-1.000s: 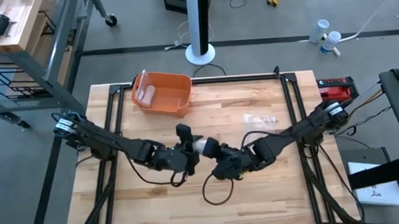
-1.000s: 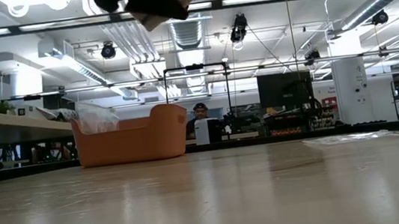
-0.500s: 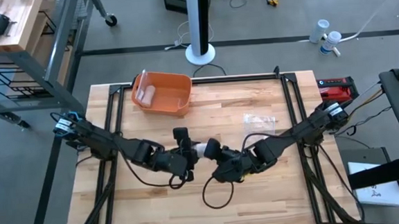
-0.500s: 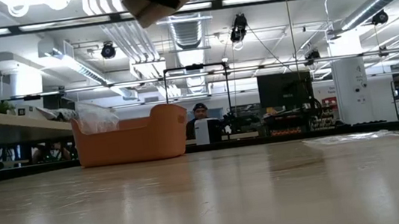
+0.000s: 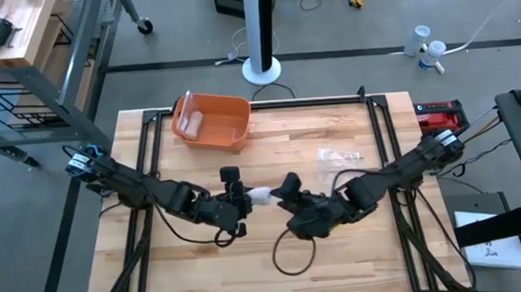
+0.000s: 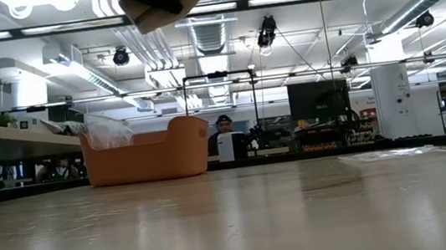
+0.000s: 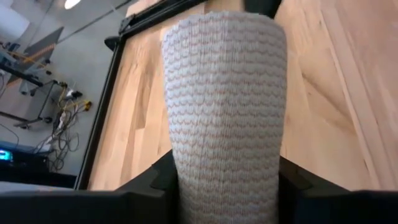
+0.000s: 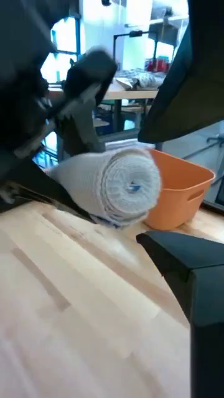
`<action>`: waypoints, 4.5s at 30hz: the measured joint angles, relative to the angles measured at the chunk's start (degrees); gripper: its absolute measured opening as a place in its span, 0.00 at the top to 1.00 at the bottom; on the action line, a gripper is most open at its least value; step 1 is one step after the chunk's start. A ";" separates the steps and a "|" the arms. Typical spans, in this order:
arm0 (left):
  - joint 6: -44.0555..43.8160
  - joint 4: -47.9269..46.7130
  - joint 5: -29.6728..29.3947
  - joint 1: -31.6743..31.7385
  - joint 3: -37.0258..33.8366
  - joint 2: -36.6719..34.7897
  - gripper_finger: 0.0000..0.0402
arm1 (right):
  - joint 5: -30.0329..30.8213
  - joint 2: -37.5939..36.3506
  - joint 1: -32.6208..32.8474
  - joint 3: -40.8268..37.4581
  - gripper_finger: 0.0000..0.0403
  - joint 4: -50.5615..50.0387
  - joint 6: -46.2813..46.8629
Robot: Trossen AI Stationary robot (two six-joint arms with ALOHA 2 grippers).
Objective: Roll bandage
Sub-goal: Roll the white bandage
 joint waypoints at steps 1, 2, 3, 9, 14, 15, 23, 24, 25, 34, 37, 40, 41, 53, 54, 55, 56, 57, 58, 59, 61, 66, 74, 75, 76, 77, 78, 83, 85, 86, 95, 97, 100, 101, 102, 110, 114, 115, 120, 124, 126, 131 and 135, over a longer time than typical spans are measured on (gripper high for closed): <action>-0.56 -0.16 0.03 -0.04 -0.28 -0.56 0.65 | -0.03 -0.85 0.42 0.00 0.41 -0.62 1.36; -1.15 -0.48 0.01 -0.07 -0.56 -1.24 0.65 | -0.17 -1.80 0.87 0.00 0.41 -1.85 2.84; -1.63 -0.58 0.03 -0.12 -0.88 -1.92 0.65 | -0.33 -2.56 1.19 0.00 0.41 -2.84 4.48; -3.01 4.15 8.58 -0.50 -2.18 -5.44 0.65 | -1.92 -5.06 1.73 0.00 0.43 -4.46 13.65; 0.13 13.23 17.57 -0.50 -3.64 -5.82 0.62 | -3.61 -4.63 1.98 0.01 0.43 1.51 15.75; 1.07 14.80 18.17 -0.50 -4.11 -5.82 0.62 | -3.72 -4.49 2.45 0.02 0.42 2.60 15.36; 3.67 21.75 19.76 -0.24 -6.28 -5.80 0.61 | -7.40 -4.31 3.96 0.02 0.27 4.93 14.29; 3.74 22.18 20.25 -0.23 -6.28 -5.80 0.61 | -8.51 -4.25 3.96 0.02 0.25 5.90 14.23; 4.29 22.98 21.24 -0.23 -6.28 -5.80 0.61 | -9.58 -4.11 3.96 0.02 0.23 7.15 14.04; 8.66 30.67 31.46 -0.26 -6.30 -5.30 0.60 | -19.37 -2.05 3.92 0.02 0.17 20.71 10.65; 8.86 32.08 31.77 -0.24 -6.30 -5.19 0.60 | -20.73 -1.15 3.75 0.09 0.19 25.11 10.52; 9.45 33.39 33.33 -0.28 -6.32 -5.06 0.59 | -22.35 -0.42 3.41 0.09 0.21 27.76 10.73; 9.69 34.08 34.50 -0.28 -6.32 -5.06 0.58 | -22.93 -0.40 3.33 0.09 0.22 27.73 11.00; 10.70 39.47 40.75 -0.39 -6.32 -5.06 0.50 | -24.88 -0.45 3.12 0.09 0.48 29.86 14.51; 11.03 39.72 40.75 -0.39 -6.32 -5.06 0.49 | -24.89 -0.45 3.08 0.09 0.51 30.53 14.82; 11.22 39.87 40.78 -0.37 -6.32 -5.09 0.49 | -24.87 -0.45 3.07 0.09 0.53 31.29 15.05; 11.45 39.94 40.68 -0.32 -6.32 -5.12 0.48 | -24.85 -0.49 3.07 0.09 0.55 31.75 15.11; 11.68 39.89 40.37 -0.30 -6.32 -5.12 0.47 | -24.87 -0.57 3.07 0.09 0.57 32.26 15.12; 11.88 39.80 39.67 -0.31 -6.32 -5.12 0.47 | -24.87 -0.72 3.07 0.07 0.59 32.79 15.26; 11.91 39.73 38.65 -0.31 -6.32 -5.12 0.46 | -24.83 -0.88 3.05 0.07 0.61 33.32 15.53; 11.89 39.59 36.78 -0.28 -6.32 -5.12 0.44 | -24.78 -1.46 3.04 0.07 0.64 34.23 16.56; 12.09 38.91 33.60 -0.28 -6.32 -5.12 0.39 | -24.21 -2.17 3.04 0.07 0.69 33.60 21.39; 12.39 40.95 30.85 -0.26 -6.21 -5.11 0.33 | -15.35 -2.30 2.79 0.07 0.67 30.27 29.55; 12.35 41.16 29.06 -0.26 -6.13 -5.12 0.33 | -14.63 -2.30 2.68 0.07 0.67 30.28 30.91; 12.31 41.20 26.90 -0.28 -6.13 -5.10 0.33 | -14.01 -2.30 2.67 0.07 0.66 30.25 32.20; 12.24 41.21 24.36 -0.28 -6.13 -5.10 0.33 | -13.62 -2.30 2.56 0.07 0.66 30.12 33.10; 11.91 41.01 22.01 -0.27 -6.13 -5.10 0.34 | -13.34 -2.30 2.46 0.07 0.66 29.92 33.89; 11.36 36.77 21.56 -0.28 -6.06 -5.10 0.45 | -13.30 -2.40 2.24 0.07 0.67 27.99 34.96; 11.30 36.14 22.09 -0.28 -6.08 -5.06 0.53 | -13.63 -2.57 2.26 0.07 0.66 26.57 35.23; 11.20 36.06 22.12 -0.28 -6.07 -5.06 0.57 | -13.73 -2.83 2.28 0.07 0.66 25.70 35.84; 11.11 35.51 22.13 -0.31 -6.08 -5.04 0.74 | -13.93 -3.33 2.26 0.13 0.54 22.81 34.81; 11.08 35.52 22.16 -0.33 -6.06 -5.04 0.74 | -14.86 -3.35 2.26 0.13 0.50 22.79 34.26; 11.08 35.66 22.61 -0.44 -6.07 -5.04 0.67 | -17.99 -3.33 2.30 -0.31 0.42 24.76 33.40; 11.08 35.97 22.61 -0.44 -6.08 -5.06 0.64 | -18.28 -3.35 2.30 -0.81 0.40 26.46 33.38; 11.09 36.34 22.61 -0.44 -6.08 -5.06 0.62 | -18.24 -3.33 2.30 -1.43 0.38 28.66 33.63; 10.92 38.99 21.91 -0.39 -6.04 -5.13 0.61 | -16.00 -3.31 1.69 -5.83 0.36 42.91 33.58; 10.80 38.94 21.67 -0.39 -6.04 -5.13 0.62 | -14.40 -3.29 0.94 -6.23 0.43 43.29 34.25; 10.78 39.00 21.60 -0.39 -6.04 -5.15 0.62 | -14.48 -3.29 0.84 -6.23 0.45 43.46 34.22; 11.38 38.95 21.65 -0.55 -6.04 -5.42 0.56 | -14.24 -3.29 0.77 -6.25 0.60 43.16 33.80; 13.01 38.98 21.66 -0.83 -6.04 -6.45 0.49 | -14.08 -3.39 0.75 -6.25 0.72 42.58 32.80; 12.77 38.65 21.77 -0.95 -6.04 -6.77 0.45 | -13.90 -3.50 0.75 -6.25 0.74 41.45 32.79; 12.65 36.20 20.76 -1.01 -6.04 -7.31 0.38 | -13.71 -4.01 0.73 -6.29 0.70 39.33 34.94; 12.28 36.26 17.95 -1.01 -6.04 -7.40 0.38 | -13.67 -4.10 0.81 -6.29 0.65 39.55 35.03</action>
